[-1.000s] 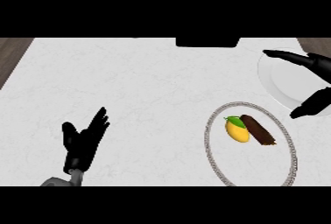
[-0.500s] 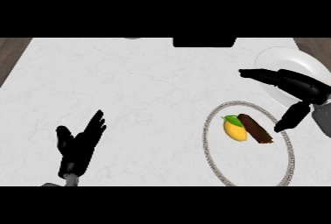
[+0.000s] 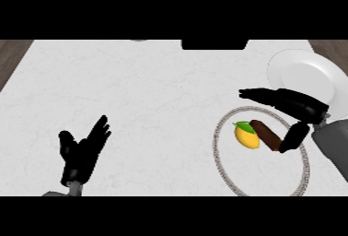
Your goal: Pick the lemon from the placemat and place it in the plate
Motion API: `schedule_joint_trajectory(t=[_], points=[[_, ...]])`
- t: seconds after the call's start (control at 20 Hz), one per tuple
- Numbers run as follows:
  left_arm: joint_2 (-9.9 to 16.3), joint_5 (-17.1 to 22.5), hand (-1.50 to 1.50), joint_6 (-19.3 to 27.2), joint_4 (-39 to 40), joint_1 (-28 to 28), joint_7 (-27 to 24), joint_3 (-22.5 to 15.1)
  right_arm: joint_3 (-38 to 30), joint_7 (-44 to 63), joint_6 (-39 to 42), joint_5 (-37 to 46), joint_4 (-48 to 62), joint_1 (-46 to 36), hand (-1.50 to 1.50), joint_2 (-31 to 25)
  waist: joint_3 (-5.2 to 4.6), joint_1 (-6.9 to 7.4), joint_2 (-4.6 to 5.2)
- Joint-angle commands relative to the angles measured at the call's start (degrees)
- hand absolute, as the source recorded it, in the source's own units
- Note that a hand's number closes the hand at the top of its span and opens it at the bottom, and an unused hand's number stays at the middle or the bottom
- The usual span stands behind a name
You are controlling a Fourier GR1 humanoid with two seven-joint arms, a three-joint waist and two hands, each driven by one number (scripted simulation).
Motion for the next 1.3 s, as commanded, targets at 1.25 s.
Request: schedule_joint_trajectory(t=[1.25], points=[[-4.94,-5.85,0.00,-5.52,-5.02,-0.37,6.20,6.56,-7.01,-2.24,-6.97,27.84,8.24,4.16,-1.50,13.87,0.03,0.32,0.06]])
